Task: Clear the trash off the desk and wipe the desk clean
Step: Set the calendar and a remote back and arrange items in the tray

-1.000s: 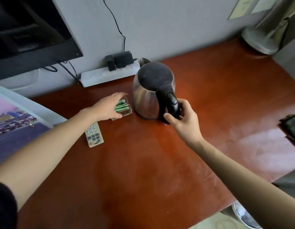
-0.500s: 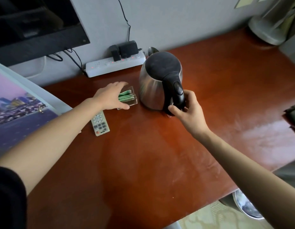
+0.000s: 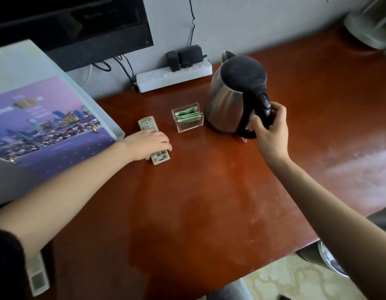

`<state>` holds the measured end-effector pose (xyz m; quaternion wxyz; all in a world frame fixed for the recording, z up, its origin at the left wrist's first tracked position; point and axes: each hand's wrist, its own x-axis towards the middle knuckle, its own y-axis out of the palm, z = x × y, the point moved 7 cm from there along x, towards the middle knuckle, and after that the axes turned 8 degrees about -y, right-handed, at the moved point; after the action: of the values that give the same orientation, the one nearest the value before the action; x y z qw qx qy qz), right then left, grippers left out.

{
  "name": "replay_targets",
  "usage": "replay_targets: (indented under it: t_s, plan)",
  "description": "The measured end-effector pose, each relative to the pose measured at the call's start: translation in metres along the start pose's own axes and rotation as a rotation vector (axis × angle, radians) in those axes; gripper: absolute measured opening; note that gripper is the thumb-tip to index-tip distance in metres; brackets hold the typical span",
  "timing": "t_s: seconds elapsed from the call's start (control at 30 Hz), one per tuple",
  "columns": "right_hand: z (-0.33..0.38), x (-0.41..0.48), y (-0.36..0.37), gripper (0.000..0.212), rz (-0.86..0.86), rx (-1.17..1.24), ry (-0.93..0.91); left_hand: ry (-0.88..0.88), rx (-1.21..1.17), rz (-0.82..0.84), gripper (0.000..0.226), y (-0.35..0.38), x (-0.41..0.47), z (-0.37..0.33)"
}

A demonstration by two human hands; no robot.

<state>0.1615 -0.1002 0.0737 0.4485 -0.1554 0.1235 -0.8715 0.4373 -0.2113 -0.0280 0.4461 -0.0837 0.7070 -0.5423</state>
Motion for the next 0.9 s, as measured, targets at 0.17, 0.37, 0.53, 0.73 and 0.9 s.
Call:
replay_targets:
  t_s: [0.17,0.37,0.53,0.73,0.9]
  plan:
    - [-0.005,-0.002,0.002,0.033,-0.033,-0.013,0.019,0.114,0.059,-0.047,0.053,-0.016,0.006,-0.044]
    - [-0.011,-0.005,0.001,0.027,0.002,-0.022,0.038,-0.319,-0.266,-0.121,0.084,-0.007,-0.004,-0.049]
    - [-0.019,-0.012,0.008,0.027,-0.051,0.018,0.052,-0.49,-0.5,-0.13,0.1,0.02,-0.031,-0.037]
    - [-0.051,-0.041,0.01,0.047,-0.246,0.007,0.194,-0.726,-0.653,-0.26,0.093,0.028,-0.04,-0.011]
    - [-0.074,-0.089,0.055,0.045,0.237,-0.335,0.109,-0.872,-0.735,-0.351,0.098,0.009,-0.029,0.016]
